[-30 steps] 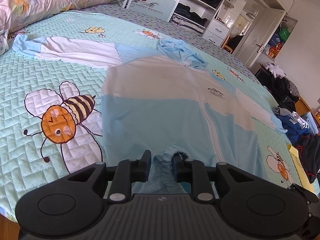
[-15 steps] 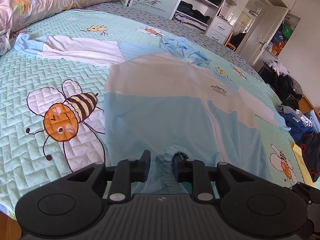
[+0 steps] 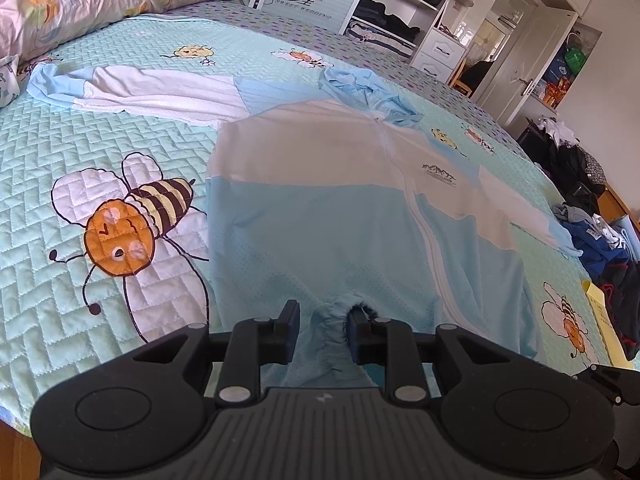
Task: Fold clothes
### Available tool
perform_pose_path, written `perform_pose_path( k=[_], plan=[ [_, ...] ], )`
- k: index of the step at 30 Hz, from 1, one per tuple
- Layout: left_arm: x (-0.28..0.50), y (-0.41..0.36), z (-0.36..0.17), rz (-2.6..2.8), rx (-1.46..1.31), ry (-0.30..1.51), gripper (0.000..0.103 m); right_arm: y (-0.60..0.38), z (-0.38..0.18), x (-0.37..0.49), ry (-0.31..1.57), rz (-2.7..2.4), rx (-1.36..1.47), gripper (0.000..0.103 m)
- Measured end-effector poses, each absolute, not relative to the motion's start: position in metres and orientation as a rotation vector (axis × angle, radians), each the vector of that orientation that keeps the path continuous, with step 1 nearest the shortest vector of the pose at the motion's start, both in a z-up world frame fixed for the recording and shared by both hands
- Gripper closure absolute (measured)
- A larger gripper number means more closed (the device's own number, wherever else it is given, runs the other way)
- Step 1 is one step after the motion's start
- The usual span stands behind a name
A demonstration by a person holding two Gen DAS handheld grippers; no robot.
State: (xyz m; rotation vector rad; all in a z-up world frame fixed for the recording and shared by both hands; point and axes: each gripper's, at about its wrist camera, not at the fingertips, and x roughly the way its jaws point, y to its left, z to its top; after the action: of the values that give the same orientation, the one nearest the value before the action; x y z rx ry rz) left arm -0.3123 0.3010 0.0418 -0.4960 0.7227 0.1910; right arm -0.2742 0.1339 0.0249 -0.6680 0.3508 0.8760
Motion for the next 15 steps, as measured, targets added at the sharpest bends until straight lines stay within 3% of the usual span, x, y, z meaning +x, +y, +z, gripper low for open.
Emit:
perform_pose_path(
  k=[9,11,12,15],
  plan=[
    [-0.308,0.295,0.036,0.173,-0.486,0.745,0.070,0.077,0.048,-0.197,0.658,0.737,-0.025,0.095],
    [-0.303,0.291,0.033,0.160,-0.477,0.766,0.069,0.072,0.043,-0.182,0.728,0.711,0.027,0.091],
    [-0.301,0.289,0.031,0.157,-0.470,0.775,0.069,0.071,0.041,-0.180,0.740,0.711,0.035,0.081],
    [-0.296,0.285,0.028,0.153,-0.457,0.792,0.069,0.068,0.038,-0.174,0.777,0.709,0.058,0.075]
  ],
)
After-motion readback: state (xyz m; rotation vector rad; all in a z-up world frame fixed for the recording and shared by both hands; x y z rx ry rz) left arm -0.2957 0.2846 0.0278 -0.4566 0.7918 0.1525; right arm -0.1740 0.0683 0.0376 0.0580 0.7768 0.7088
